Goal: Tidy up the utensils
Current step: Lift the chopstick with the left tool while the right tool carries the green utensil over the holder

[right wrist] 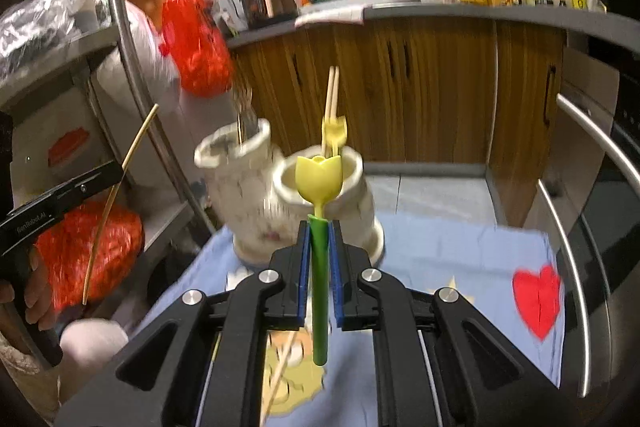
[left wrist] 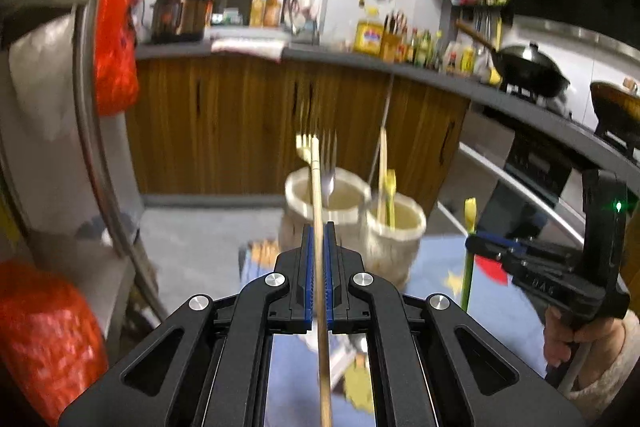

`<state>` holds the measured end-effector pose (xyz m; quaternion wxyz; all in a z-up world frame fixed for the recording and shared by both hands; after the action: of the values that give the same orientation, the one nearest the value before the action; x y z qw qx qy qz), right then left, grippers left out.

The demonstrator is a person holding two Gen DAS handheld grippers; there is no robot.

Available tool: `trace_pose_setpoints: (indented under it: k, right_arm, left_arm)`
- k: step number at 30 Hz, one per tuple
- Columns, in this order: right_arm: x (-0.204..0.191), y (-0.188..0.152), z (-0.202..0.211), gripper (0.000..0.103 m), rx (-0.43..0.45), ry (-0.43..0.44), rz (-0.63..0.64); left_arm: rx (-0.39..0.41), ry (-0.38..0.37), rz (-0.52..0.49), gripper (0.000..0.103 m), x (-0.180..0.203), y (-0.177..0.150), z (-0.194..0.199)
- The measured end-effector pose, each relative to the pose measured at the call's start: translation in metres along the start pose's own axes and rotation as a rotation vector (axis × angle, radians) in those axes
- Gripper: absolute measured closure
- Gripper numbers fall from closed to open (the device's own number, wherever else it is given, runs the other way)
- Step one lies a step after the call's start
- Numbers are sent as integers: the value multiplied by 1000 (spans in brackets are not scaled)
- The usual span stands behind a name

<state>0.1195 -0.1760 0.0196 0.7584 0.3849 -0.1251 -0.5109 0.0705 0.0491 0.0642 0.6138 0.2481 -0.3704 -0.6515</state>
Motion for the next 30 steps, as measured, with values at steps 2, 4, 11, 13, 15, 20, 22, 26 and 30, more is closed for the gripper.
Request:
trace_pose_setpoints:
  k: [2,4,11,13,15,20,22,26,30]
  right_arm:
    - [-1,15,0,94,35,1,-2]
    - [-3,32,0,94,77,-9,3]
    - [-8,70,-3,94,199,-49,17]
    - [-6,79,-8,94,218,-43,1]
    - [-5,83,-14,94,229,-46,-13]
    - [-3,88,-25,94,272,-69,-10]
    - [-4,86,-31,94,280,-72,-2]
    - [-5,81,-41,94,288,-86,23]
    - [-5,75,-52,94,270,-80,29]
  left_arm:
    - [47,-15,-1,98,-1,17,0]
    - [97,-29,-2,98,-2,36,-2]
    - [210,-58,22,98,-6,85,-22]
    - [229,-56,22,98,-4,93,-29]
    - [248,-42,16,98,-2,99,-37]
    - [282,-30,30,98,-6,106,-59]
    - [298,-24,21,98,-5,103,-67]
    - [333,-6,-5,98,-4,93,-76]
    - [345,-1,-17,98,-2,87,-81]
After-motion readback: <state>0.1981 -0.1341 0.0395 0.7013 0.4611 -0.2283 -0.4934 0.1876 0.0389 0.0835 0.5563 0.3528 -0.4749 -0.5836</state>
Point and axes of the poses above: each gripper's, at about its wrist camera, not at the fingertips, and z roughly against the way its jaws point, x to its right, y to its top, the point moved 2 cm from there along -z, roughly the way its jaws point, and after that the axes turned 12 degrees about -x, right-handed, at the moved point
